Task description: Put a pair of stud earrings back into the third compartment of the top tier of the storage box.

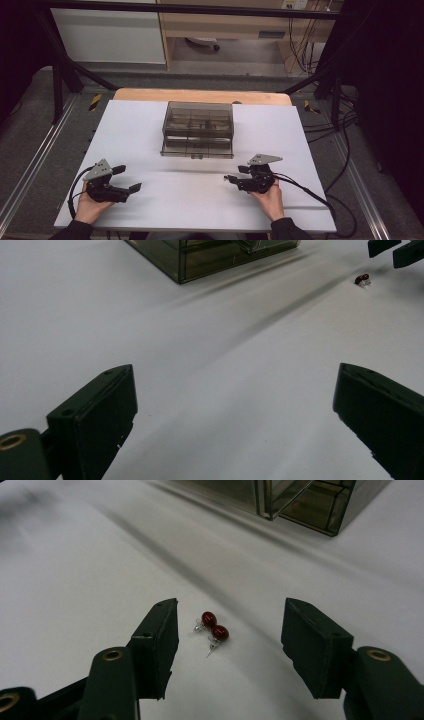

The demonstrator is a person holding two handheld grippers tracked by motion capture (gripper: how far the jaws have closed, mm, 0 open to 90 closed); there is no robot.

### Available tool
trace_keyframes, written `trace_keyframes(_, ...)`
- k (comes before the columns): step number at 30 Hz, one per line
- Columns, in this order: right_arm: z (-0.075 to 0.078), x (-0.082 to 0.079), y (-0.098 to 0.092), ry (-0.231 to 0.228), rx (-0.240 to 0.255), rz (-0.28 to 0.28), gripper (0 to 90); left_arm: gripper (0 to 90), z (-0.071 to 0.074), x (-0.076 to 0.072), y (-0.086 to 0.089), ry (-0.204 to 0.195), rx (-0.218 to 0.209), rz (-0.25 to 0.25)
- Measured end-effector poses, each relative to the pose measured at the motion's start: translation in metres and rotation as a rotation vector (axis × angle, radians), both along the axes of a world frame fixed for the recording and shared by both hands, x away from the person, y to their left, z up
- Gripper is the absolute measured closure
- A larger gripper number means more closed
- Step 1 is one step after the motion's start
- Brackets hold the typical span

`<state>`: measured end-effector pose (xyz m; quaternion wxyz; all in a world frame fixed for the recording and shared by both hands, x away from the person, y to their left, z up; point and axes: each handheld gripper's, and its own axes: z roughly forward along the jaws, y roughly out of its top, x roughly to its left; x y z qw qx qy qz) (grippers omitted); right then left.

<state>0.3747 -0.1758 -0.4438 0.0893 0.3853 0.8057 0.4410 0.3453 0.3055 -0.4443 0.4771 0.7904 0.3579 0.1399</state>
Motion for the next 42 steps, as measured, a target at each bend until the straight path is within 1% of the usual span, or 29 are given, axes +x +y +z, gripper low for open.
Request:
trace_keyframes(1, 0.000, 0.000, 0.001, 0.010, -0.003, -0.004, 42.2, 4.3, 0.000, 0.000, 0.000, 0.000, -0.001, 0.000)
trace_keyframes(2, -0.001, 0.001, 0.002, 0.001, -0.014, 0.000, 42.8, 4.3, 0.000, 0.000, 0.000, 0.000, -0.001, 0.000)
trace_keyframes(3, -0.003, 0.002, 0.004, 0.004, -0.020, 0.008, 45.8, 4.4, 0.000, 0.000, 0.000, 0.001, 0.001, -0.001)
trace_keyframes(5, -0.003, 0.002, 0.004, 0.010, -0.020, 0.012, 46.9, 4.4, 0.000, 0.000, 0.000, 0.000, 0.002, 0.000)
trace_keyframes(10, -0.005, 0.006, 0.005, 0.013, -0.031, 0.015, 53.3, 4.6, 0.000, 0.000, -0.001, 0.005, 0.005, -0.002)
trace_keyframes(11, -0.006, 0.006, 0.005, 0.022, -0.034, 0.017, 54.4, 4.6, -0.001, 0.000, -0.001, 0.004, 0.005, -0.002)
trace_keyframes(12, -0.007, 0.007, 0.005, 0.021, -0.031, 0.023, 55.4, 4.6, -0.001, 0.000, -0.001, 0.005, 0.004, -0.002)
trace_keyframes(14, -0.008, 0.009, 0.007, 0.043, -0.023, 0.028, 57.7, 4.7, -0.001, 0.000, -0.001, 0.007, 0.006, 0.000)
trace_keyframes(15, -0.008, 0.009, 0.007, 0.043, -0.023, 0.028, 57.7, 4.7, -0.001, 0.000, -0.001, 0.008, 0.006, -0.002)
trace_keyframes(18, -0.008, 0.009, 0.009, 0.034, -0.049, 0.039, 59.3, 4.9, -0.001, 0.000, 0.000, 0.008, 0.003, 0.001)
trace_keyframes(20, -0.008, 0.009, 0.013, 0.030, -0.055, 0.052, 62.1, 5.0, -0.001, 0.000, 0.000, 0.010, 0.005, 0.002)
trace_keyframes(21, -0.009, 0.009, 0.014, 0.025, -0.069, 0.057, 63.1, 5.0, -0.001, 0.000, 0.000, 0.008, 0.004, 0.002)
trace_keyframes(25, -0.010, 0.009, 0.015, 0.026, -0.083, 0.063, 66.5, 5.2, -0.001, 0.000, 0.000, 0.008, 0.006, 0.000)
trace_keyframes(26, -0.010, 0.009, 0.015, 0.029, -0.084, 0.066, 68.2, 5.2, -0.001, 0.000, 0.000, 0.010, 0.007, 0.001)
trace_keyframes(32, -0.011, 0.009, 0.015, 0.033, -0.093, 0.073, 71.5, 5.3, 0.000, 0.000, 0.000, 0.009, 0.008, 0.001)
trace_keyframes(40, -0.012, 0.010, 0.015, 0.032, -0.097, 0.066, 78.5, 5.4, -0.001, 0.000, 0.000, 0.009, 0.007, 0.002)
trace_keyframes(42, -0.012, 0.010, 0.015, 0.034, -0.096, 0.065, 78.9, 5.4, 0.000, 0.000, -0.001, 0.008, 0.008, 0.001)
